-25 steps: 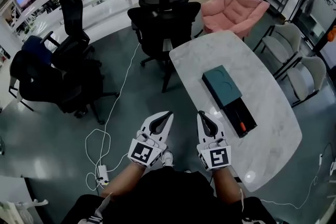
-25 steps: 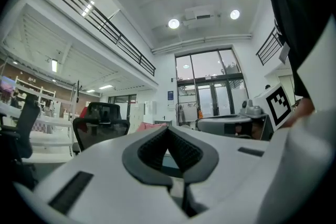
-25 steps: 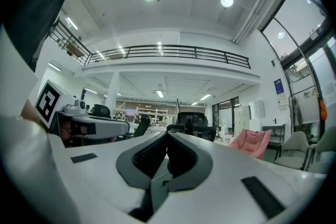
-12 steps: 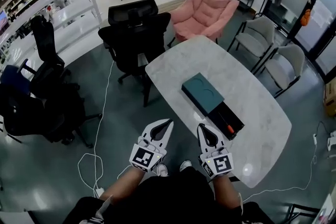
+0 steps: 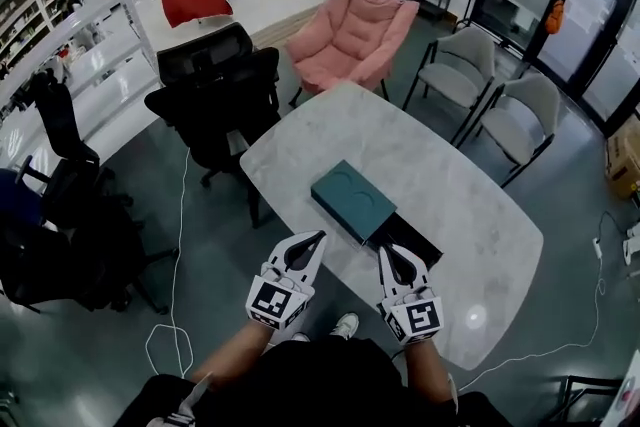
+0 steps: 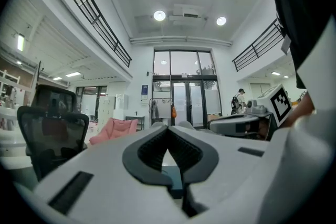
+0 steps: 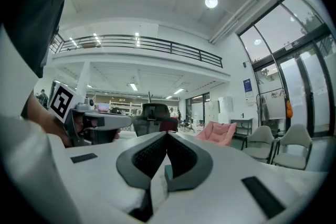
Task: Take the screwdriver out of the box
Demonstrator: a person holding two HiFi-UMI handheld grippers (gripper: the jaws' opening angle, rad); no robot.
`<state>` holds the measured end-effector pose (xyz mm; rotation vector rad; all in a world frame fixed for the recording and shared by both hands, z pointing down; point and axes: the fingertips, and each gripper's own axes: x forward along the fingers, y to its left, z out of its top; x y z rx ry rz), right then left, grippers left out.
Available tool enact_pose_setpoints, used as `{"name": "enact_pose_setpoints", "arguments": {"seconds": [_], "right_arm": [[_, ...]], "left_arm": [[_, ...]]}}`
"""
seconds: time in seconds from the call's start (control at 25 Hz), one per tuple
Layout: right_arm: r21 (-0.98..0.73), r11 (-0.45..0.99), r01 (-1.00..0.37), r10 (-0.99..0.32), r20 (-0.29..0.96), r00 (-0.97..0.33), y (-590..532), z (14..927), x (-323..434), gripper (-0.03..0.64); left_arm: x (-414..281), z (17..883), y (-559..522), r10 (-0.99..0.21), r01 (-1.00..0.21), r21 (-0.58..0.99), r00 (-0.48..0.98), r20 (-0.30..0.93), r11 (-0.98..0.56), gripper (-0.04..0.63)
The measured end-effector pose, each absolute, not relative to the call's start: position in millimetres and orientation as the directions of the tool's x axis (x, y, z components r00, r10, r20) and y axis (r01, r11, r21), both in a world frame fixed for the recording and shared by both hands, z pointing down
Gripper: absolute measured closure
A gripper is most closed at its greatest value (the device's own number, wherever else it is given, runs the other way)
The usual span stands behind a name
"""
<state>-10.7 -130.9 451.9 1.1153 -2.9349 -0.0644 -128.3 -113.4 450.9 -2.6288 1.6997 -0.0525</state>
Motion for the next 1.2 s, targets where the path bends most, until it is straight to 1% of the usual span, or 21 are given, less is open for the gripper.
{"name": "enact_pose_setpoints", "arguments": {"seconds": [0.2, 0.44, 0.68, 0.92, 1.2], "right_arm": [[0.041, 0.711, -0.702, -0.703, 0.009, -0.711, -172, 460, 16, 0.594], [-0.035, 0.648, -0.761, -0.761, -0.006, -0.648, -198, 466, 64, 0.594], [-0.023, 0.630, -0.777, -0.777, 0.003, -0.630, -210, 467, 96, 0.594], [-0.017, 0.571, -0.821, -0.819, 0.053, -0.571, -219, 484, 119, 0.594], [0.018, 0.510, -0.860, -0.855, 0.126, -0.504, -229, 507, 115, 0.594]], "left_arm": [[-117, 448, -152, -0.907, -0.907, -0.030, 0.420, 0.020, -0.420, 0.592], [-96, 461, -183, -0.891, -0.891, -0.031, 0.451, 0.061, -0.453, 0.591], [-73, 468, -207, -0.876, -0.876, -0.037, 0.478, 0.066, -0.481, 0.592], [-63, 473, -229, -0.843, -0.843, -0.045, 0.533, 0.077, -0.537, 0.591], [-51, 486, -254, -0.772, -0.773, -0.032, 0.630, 0.084, -0.634, 0.592]]}}
